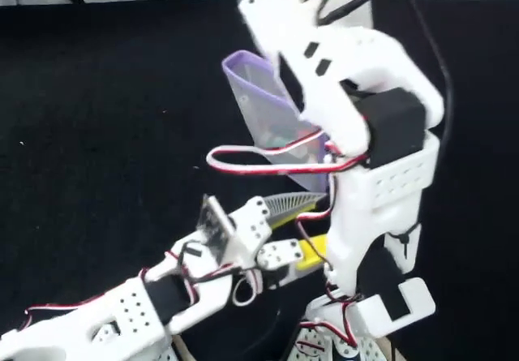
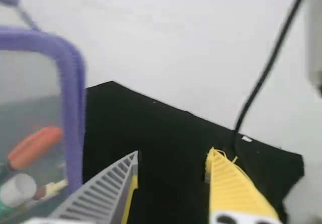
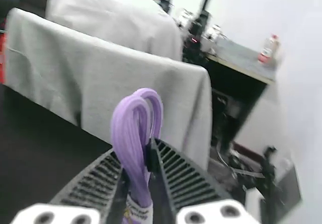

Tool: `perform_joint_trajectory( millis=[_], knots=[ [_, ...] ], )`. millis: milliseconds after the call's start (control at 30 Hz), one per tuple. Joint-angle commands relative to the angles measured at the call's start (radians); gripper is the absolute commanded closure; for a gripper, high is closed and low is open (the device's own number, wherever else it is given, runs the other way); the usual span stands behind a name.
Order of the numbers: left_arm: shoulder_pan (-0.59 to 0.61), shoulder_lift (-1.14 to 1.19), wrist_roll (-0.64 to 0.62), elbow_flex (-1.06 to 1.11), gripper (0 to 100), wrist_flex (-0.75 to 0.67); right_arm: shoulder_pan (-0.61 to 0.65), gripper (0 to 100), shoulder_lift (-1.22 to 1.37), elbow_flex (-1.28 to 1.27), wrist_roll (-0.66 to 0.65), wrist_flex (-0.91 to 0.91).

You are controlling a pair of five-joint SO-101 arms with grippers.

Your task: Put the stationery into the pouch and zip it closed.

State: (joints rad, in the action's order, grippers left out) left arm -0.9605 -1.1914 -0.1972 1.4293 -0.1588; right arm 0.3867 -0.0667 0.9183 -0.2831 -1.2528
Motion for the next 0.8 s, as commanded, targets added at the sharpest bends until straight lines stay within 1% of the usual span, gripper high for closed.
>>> perform_joint_trajectory(
  millis=[0,167,300,400,467,700,767],
  knots=[
    [-0.059,-0.15,-0.002,0.05,78,0.006,0.092,98.7,-0.027,0.039,-0.011,0.049],
    [-0.062,-0.247,-0.002,0.108,78,0.006,0.143,98.7,-0.025,0.036,-0.011,0.092],
    [-0.059,-0.264,-0.002,0.11,78,0.006,0.172,98.7,-0.025,0.035,-0.011,0.091],
    [-0.054,-0.265,0.006,0.114,78,0.006,0.169,98.7,-0.025,0.033,-0.009,0.084],
    [-0.007,-0.27,0.005,0.128,78,0.006,0.164,98.7,-0.027,0.033,-0.009,0.08],
    [0.246,-0.273,-0.003,0.145,78,0.006,0.12,98.7,-0.027,0.038,-0.009,0.025],
    [0.297,-0.273,-0.003,0.145,78,0.006,0.114,98.7,-0.027,0.035,-0.009,0.025]
  ],
)
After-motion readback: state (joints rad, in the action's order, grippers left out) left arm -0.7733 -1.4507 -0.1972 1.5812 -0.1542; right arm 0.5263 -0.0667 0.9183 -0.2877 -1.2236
